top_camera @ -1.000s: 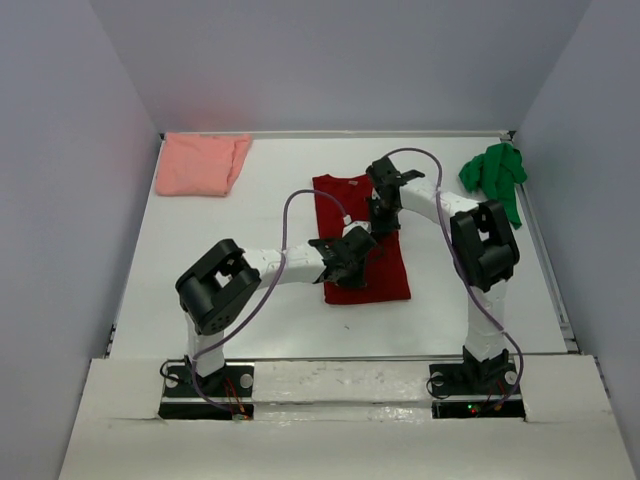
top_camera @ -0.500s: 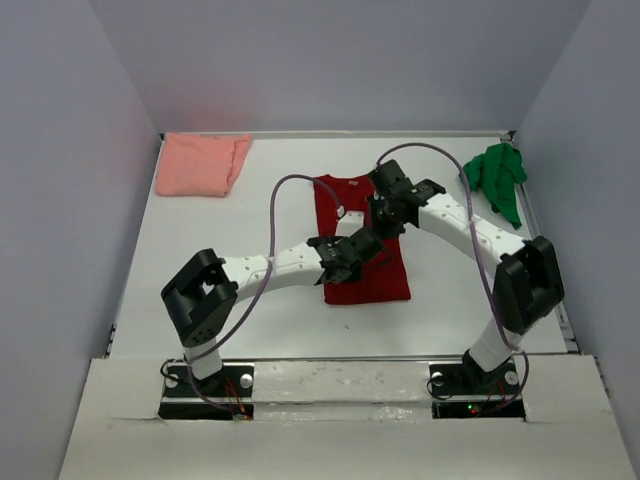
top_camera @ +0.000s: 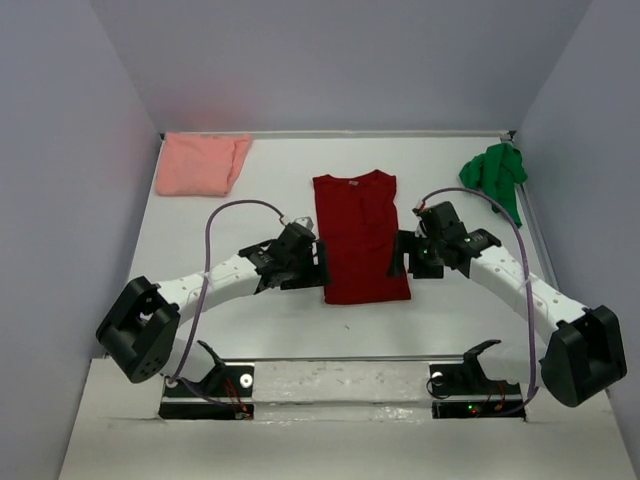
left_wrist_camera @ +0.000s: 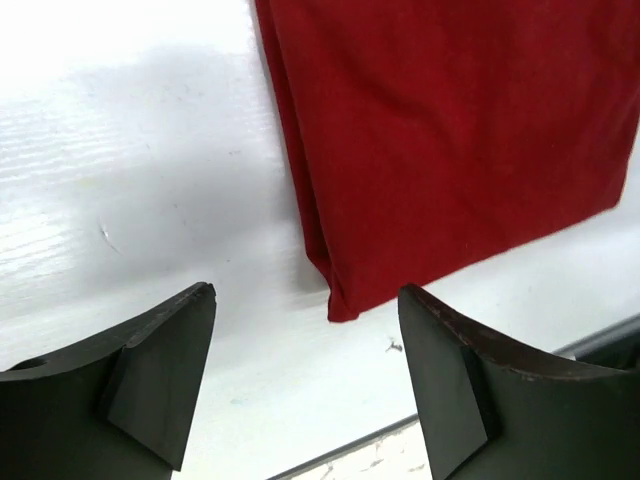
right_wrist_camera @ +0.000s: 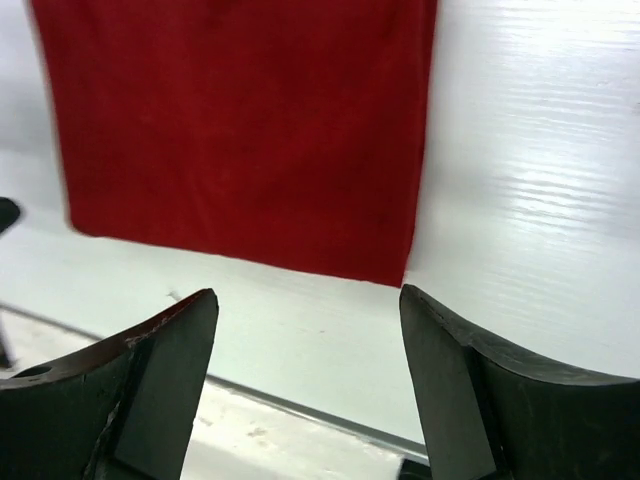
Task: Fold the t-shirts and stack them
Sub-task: Fold the tshirt
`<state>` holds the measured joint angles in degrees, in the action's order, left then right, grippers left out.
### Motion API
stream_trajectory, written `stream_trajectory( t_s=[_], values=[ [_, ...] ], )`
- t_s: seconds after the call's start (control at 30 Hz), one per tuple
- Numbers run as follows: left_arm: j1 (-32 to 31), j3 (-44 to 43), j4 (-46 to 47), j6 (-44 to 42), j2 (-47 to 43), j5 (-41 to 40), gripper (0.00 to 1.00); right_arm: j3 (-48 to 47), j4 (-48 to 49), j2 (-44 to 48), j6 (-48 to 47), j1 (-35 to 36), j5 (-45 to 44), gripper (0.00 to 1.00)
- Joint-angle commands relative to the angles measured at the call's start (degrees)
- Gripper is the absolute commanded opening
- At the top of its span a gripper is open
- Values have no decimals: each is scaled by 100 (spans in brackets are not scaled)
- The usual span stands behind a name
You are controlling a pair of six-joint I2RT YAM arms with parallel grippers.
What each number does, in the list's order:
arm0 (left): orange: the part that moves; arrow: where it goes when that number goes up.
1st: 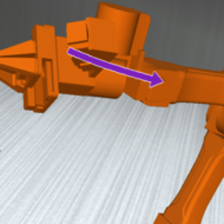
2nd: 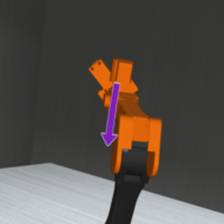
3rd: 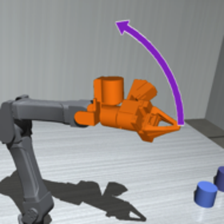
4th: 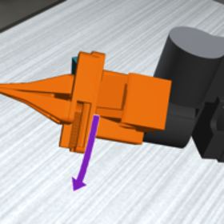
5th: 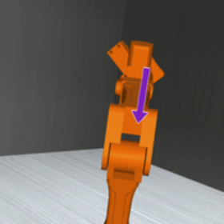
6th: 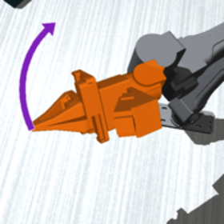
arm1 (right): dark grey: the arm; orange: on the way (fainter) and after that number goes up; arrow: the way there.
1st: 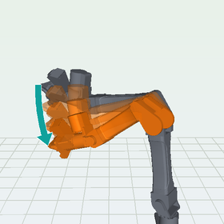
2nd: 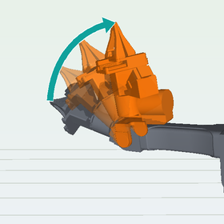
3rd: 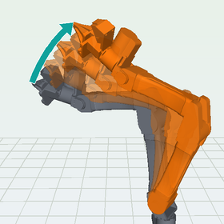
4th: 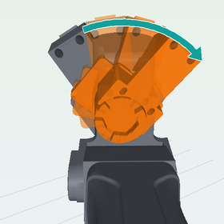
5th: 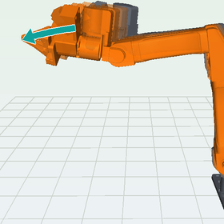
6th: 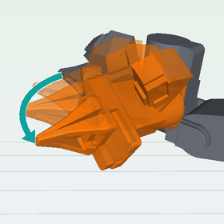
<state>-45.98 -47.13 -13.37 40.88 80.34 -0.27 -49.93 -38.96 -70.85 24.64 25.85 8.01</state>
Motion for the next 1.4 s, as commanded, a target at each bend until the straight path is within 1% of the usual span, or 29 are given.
stream_trajectory(
  t_s=[0.0,0.07,0.13,0.17,0.23,0.27,0.37,0.47,0.5,0.53,0.6,0.67,0.73,0.87,1.03,1.27,1.37],
  values=[
    [176,327,844,-213,-439,1247,84,333,1090,667,566,-220,1579,79],
    [212,537,1132,-178,-492,1415,84,624,1573,931,996,-220,1878,79],
    [273,644,1283,-142,-466,1687,85,993,1759,1169,1226,-220,2072,80],
    [308,792,1571,-90,-405,1923,85,1238,1978,1231,1375,-220,2273,80],
    [335,933,1801,-37,-335,2092,85,1468,2076,1336,1578,-291,2258,80],
    [352,1030,1898,-19,-282,2119,85,1721,2277,1424,1753,-291,2292,80],
    [379,1171,1978,-10,-255,2119,85,1952,2445,1688,2035,-352,2310,80],
    [405,1224,1873,-10,-273,2032,85,2066,2411,1785,2106,-352,2153,80],
    [405,1207,1794,-54,-264,1892,85,2075,2358,1803,2106,-404,2004,80],
    [405,1154,1585,-72,-273,1778,85,2006,2114,1811,2036,-405,1716,80],
    [405,1110,1425,-107,-308,1567,85,1830,1780,1794,1966,-405,1477,80],
    [414,1075,1346,-168,-308,1469,85,1523,1332,1742,1869,-405,1196,80],
    [423,1092,1371,-177,-255,1477,85,1434,1146,1724,1886,-405,1045,80],
    [423,1092,1477,-142,-53,1548,85,1495,1075,1706,2123,-405,746,80],
    [423,1022,1469,-142,26,1522,84,1671,978,1364,2334,-405,263,80],
    [423,943,1503,-160,158,1557,84,1662,960,635,2255,-405,-369,80],
    [423,934,1539,-168,211,1583,85,1680,1004,581,2282,-405,-467,80]
  ],
)
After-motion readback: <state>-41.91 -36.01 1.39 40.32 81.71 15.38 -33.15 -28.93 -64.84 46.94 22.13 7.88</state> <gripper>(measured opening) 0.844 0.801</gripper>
